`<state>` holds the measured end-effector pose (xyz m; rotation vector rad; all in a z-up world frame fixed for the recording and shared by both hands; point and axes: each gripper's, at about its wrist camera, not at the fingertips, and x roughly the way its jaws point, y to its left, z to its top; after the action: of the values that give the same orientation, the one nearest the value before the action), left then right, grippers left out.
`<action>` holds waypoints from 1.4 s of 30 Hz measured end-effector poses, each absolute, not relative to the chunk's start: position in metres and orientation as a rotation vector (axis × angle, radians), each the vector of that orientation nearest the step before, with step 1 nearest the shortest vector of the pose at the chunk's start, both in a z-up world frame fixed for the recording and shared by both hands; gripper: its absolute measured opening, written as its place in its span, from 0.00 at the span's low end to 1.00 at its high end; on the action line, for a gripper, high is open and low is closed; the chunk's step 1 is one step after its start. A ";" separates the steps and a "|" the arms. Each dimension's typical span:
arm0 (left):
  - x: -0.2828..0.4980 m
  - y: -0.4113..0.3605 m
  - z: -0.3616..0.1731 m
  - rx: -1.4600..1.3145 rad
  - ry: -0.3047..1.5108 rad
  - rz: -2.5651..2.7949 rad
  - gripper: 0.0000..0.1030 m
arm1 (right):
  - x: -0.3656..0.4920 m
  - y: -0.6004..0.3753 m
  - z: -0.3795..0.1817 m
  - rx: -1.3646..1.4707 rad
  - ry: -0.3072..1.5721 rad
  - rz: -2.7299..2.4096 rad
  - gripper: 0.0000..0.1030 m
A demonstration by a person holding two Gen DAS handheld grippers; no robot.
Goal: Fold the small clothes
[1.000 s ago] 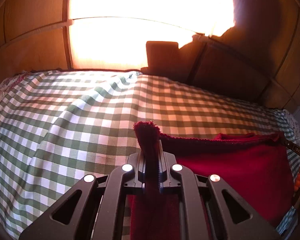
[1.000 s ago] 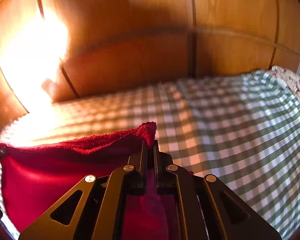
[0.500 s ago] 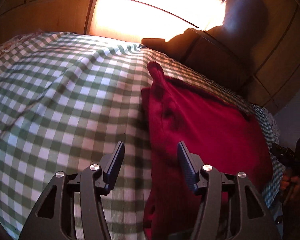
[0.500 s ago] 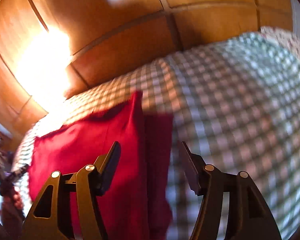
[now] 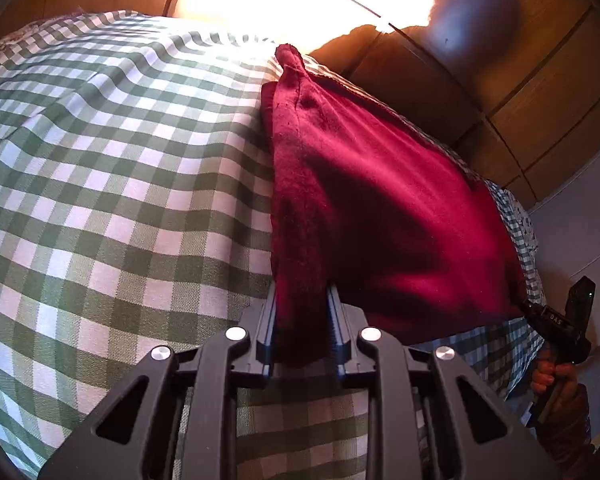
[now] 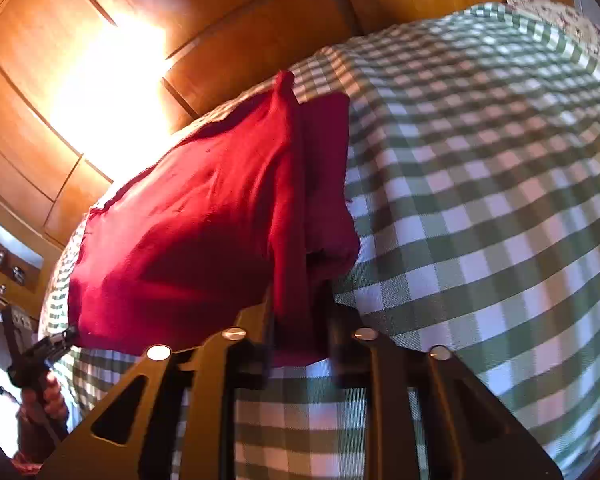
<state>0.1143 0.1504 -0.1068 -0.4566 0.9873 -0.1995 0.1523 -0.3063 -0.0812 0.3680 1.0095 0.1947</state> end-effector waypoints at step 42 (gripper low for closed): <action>0.132 0.110 -0.071 0.006 0.931 0.083 0.48 | 0.234 -0.302 -0.085 0.146 1.015 0.085 0.26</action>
<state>0.1320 0.1099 -0.0709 0.0063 0.9309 0.0832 0.2337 -0.3016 -0.0852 0.1460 1.0155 0.0845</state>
